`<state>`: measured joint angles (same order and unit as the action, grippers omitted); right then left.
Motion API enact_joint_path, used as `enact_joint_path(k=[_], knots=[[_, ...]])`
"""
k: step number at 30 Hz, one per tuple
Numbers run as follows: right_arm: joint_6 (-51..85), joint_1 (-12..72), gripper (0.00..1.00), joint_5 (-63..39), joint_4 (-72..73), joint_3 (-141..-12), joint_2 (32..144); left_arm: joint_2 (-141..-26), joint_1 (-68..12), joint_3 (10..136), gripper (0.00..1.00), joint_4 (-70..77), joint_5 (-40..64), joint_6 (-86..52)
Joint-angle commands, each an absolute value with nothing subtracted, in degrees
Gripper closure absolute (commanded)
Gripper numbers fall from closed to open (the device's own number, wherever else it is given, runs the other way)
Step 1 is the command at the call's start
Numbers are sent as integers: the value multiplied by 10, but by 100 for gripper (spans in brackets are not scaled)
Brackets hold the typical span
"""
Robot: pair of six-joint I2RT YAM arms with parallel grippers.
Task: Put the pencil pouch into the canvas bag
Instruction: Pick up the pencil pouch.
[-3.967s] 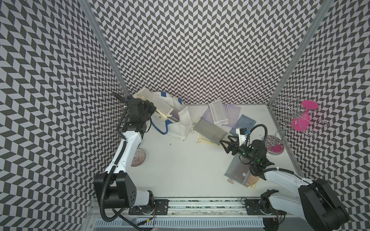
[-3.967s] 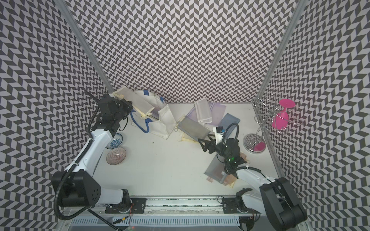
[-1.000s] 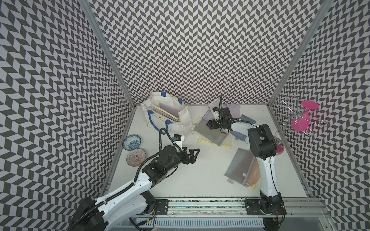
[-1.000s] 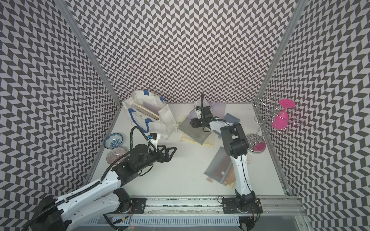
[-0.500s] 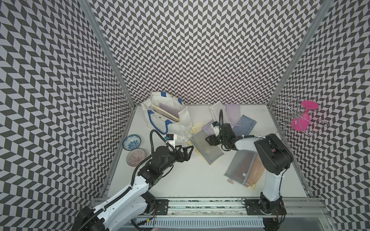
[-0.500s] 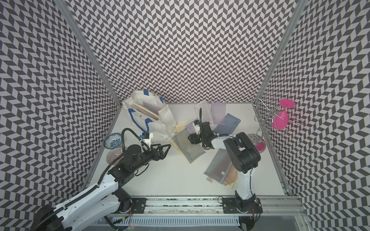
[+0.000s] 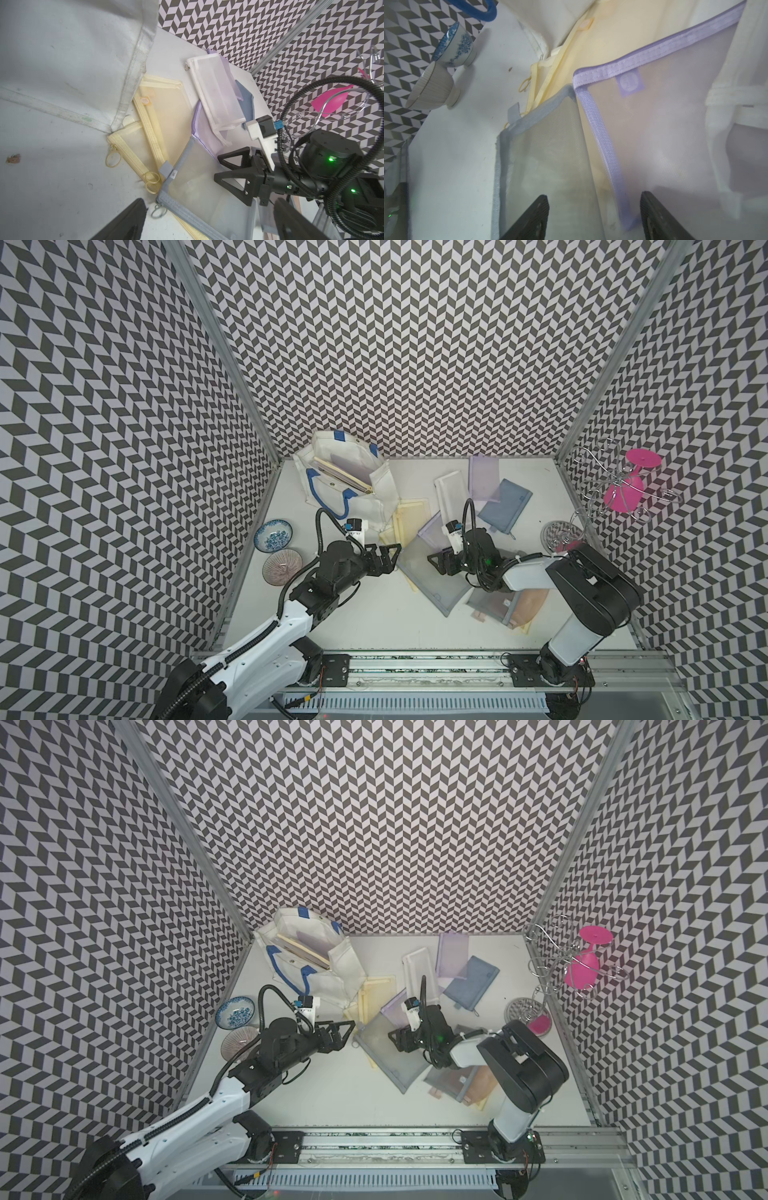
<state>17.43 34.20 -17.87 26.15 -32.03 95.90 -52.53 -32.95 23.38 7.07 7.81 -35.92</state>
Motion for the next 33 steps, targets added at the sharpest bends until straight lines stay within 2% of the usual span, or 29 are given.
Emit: enact_joint_path(k=[1, 8, 12, 19, 25, 33], knots=[[182, 346, 29, -195, 199, -320, 944, -550, -326, 249, 6, 45, 89, -362], [174, 340, 29, -218, 184, -317, 917, -603, -342, 218, 28, 90, 120, -403], [178, 341, 31, -245, 183, -301, 899, -634, -372, 197, 33, 131, 123, -431], [182, 342, 26, -237, 168, -252, 828, -692, -418, 159, 33, 211, 123, -479], [197, 342, 26, -265, 189, -233, 828, -755, -437, 164, 31, 257, 122, -493], [206, 360, 35, -282, 208, -221, 838, -840, -438, 167, 29, 354, 142, -530]])
